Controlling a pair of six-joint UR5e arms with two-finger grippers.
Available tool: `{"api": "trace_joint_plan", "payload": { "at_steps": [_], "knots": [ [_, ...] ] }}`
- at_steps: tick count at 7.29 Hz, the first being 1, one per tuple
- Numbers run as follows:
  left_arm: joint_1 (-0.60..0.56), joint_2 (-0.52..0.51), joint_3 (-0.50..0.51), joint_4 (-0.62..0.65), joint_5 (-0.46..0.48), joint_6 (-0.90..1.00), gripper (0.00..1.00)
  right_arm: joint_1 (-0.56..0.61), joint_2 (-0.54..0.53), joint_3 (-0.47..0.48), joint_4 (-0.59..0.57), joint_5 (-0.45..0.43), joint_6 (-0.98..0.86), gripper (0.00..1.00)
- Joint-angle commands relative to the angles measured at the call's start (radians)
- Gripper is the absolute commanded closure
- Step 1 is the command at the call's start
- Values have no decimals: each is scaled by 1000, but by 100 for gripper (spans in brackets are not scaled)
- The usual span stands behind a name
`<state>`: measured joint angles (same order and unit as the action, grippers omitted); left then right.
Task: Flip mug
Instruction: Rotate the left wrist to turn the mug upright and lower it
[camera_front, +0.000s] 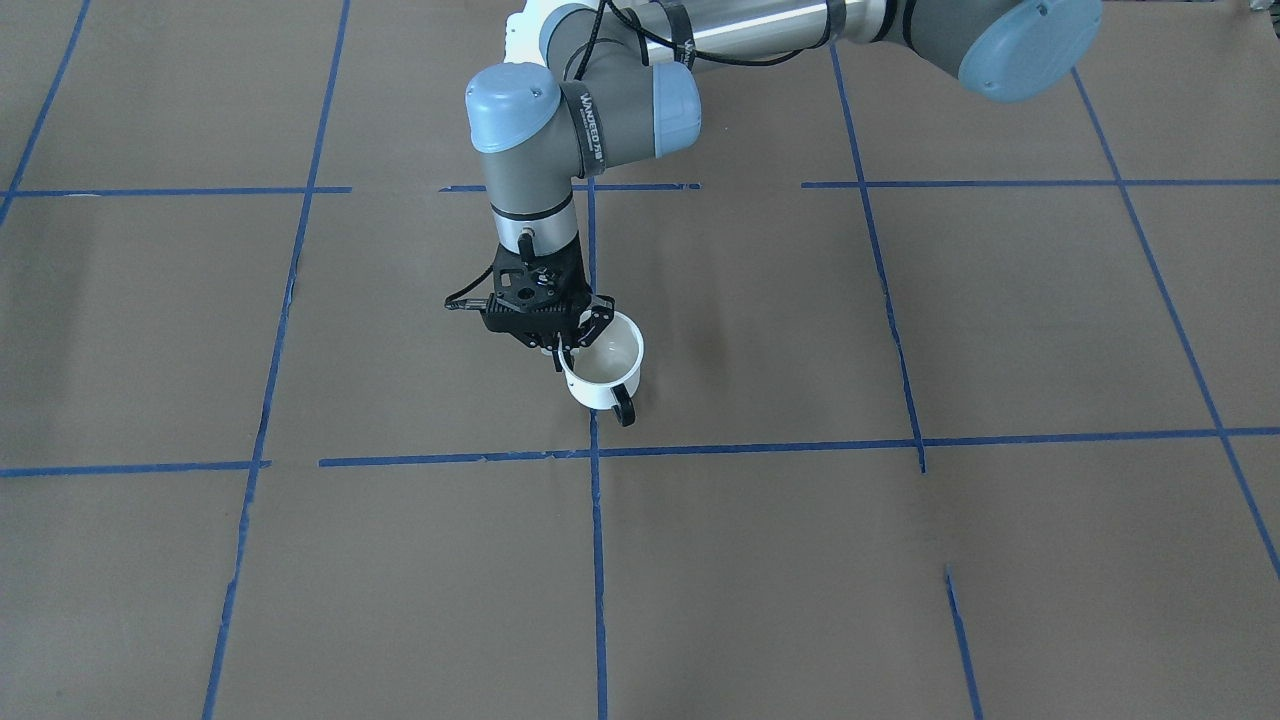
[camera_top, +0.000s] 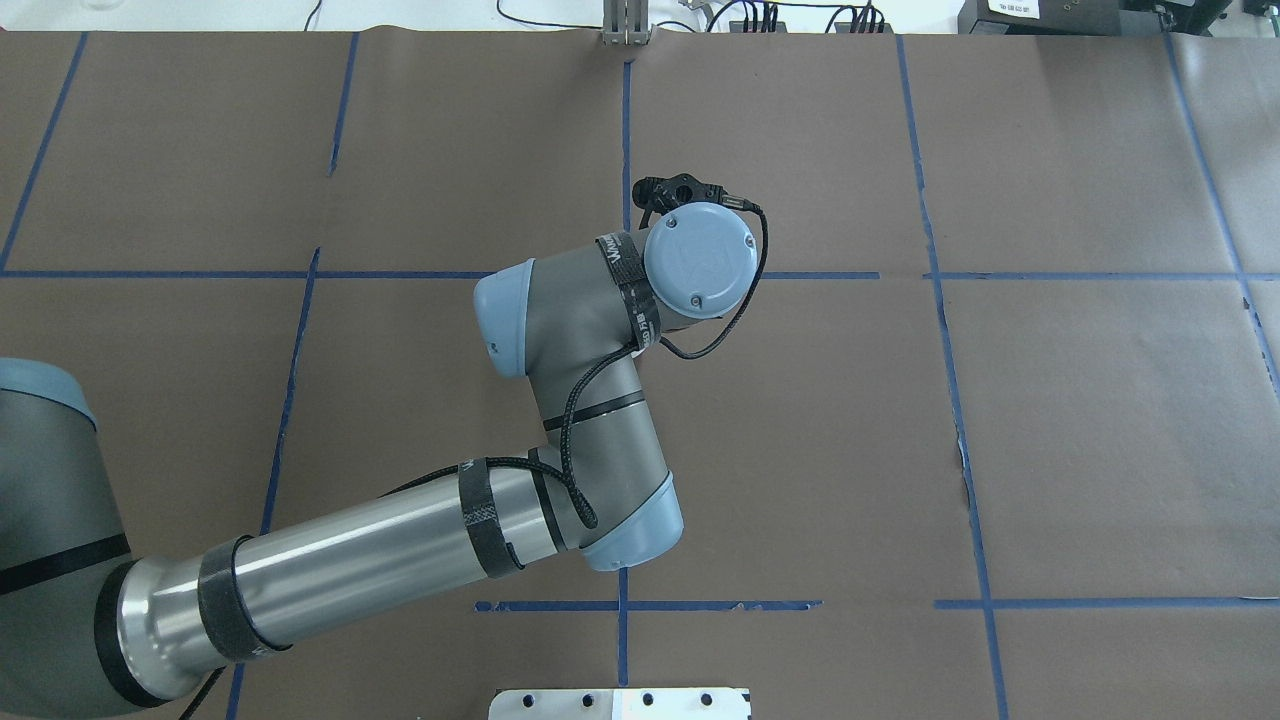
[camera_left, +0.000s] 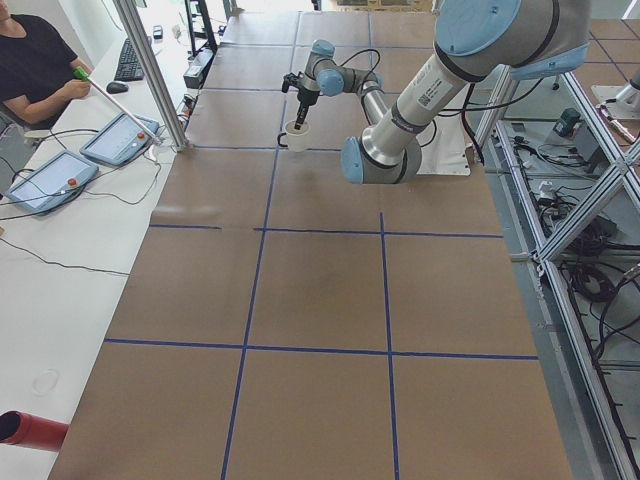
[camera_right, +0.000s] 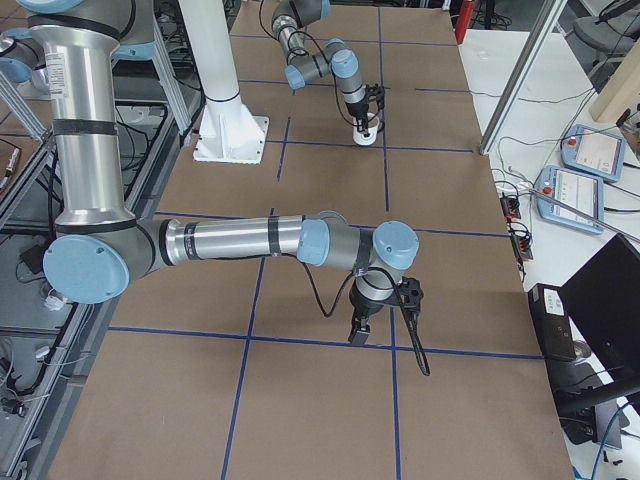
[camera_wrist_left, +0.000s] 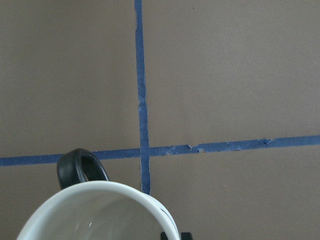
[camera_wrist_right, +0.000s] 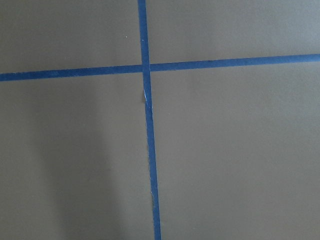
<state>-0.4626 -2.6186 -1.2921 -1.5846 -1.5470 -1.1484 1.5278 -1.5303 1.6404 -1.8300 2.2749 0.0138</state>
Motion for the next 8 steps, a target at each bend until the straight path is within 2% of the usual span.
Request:
{"api": "trace_joint_plan", "payload": {
  "at_steps": [1, 7, 8],
  "knots": [
    [7, 3, 0, -3, -1, 30, 100, 0, 1, 1, 0, 0, 0, 0],
    [32, 28, -9, -43, -2, 41, 99, 0, 1, 1, 0, 0, 0, 0],
    [30, 26, -12, -46, -5, 39, 58, 0, 1, 1, 0, 0, 0, 0]
  ]
}}
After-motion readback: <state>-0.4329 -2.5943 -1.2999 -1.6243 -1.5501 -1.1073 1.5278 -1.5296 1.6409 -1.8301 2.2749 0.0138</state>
